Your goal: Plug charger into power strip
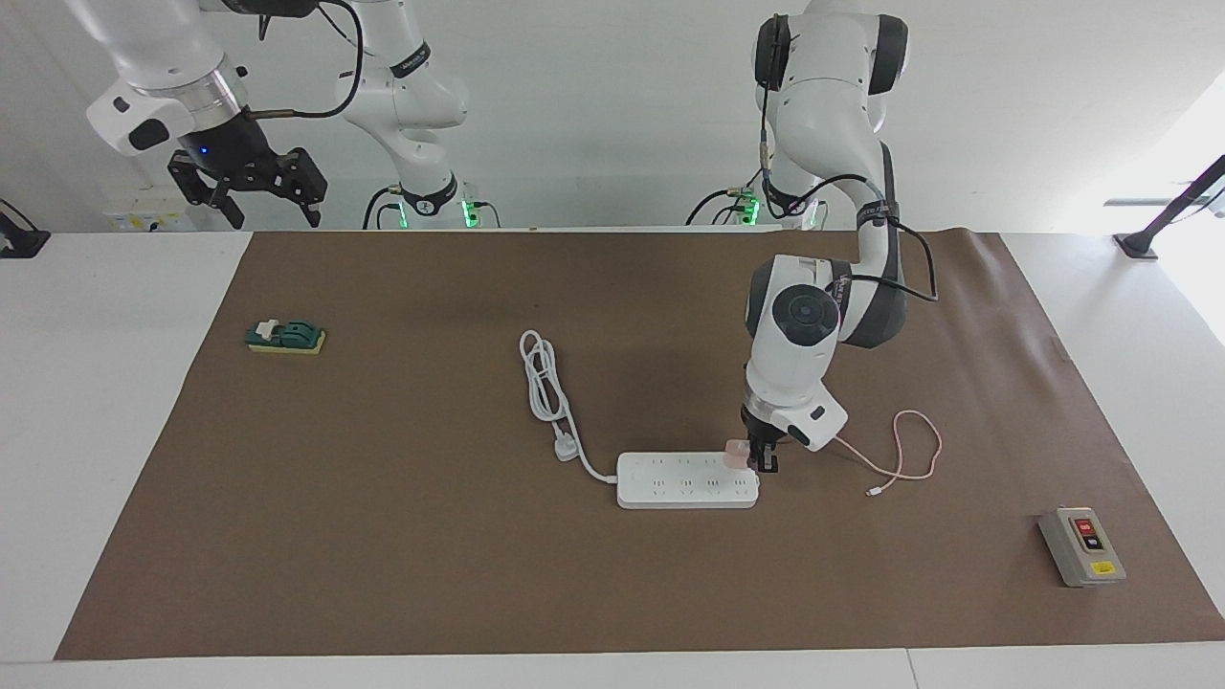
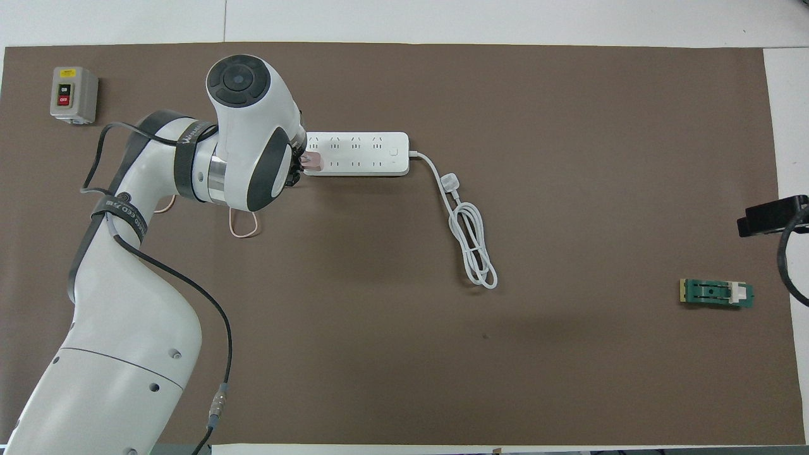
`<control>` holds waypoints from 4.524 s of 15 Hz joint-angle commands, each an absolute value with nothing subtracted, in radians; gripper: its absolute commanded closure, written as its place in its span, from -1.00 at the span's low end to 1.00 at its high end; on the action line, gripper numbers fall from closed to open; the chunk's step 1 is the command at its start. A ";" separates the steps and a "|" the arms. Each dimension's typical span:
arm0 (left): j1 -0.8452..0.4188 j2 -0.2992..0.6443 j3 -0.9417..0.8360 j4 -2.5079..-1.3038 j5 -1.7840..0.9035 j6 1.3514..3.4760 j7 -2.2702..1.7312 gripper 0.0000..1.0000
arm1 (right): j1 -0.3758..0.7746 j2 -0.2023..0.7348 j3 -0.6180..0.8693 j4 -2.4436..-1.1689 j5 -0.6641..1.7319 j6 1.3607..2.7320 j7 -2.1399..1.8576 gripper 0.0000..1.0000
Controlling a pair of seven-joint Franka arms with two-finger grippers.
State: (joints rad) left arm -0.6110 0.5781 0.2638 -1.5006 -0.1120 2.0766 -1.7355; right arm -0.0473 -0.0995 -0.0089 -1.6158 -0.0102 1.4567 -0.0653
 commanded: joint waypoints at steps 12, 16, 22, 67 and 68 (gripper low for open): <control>-0.620 0.489 0.313 -1.528 -0.086 1.999 -1.649 -1.00 | -0.072 -0.110 0.005 -1.621 -0.003 1.445 -0.084 -1.00; -0.614 0.410 0.356 -1.491 -0.086 1.911 -1.567 -1.00 | -0.072 -0.109 0.005 -1.621 -0.003 1.445 -0.084 -1.00; -0.612 0.321 0.461 -1.488 -0.086 1.873 -1.194 -1.00 | -0.072 -0.110 0.005 -1.621 -0.003 1.445 -0.084 -1.00; -0.008 -0.067 -0.040 -1.710 -0.014 1.663 -0.118 -1.00 | -0.078 -0.110 -0.002 -1.621 -0.003 1.443 -0.083 -1.00; -0.008 -0.069 -0.041 -1.710 -0.014 1.657 -0.111 -1.00 | -0.078 -0.110 -0.003 -1.621 -0.003 1.442 -0.083 -1.00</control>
State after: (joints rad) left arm 0.0003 -0.0425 -0.0486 -1.6884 -0.0184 1.6693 -0.1573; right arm -0.0592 -0.0995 -0.0104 -1.6158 -0.0102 1.4567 -0.0653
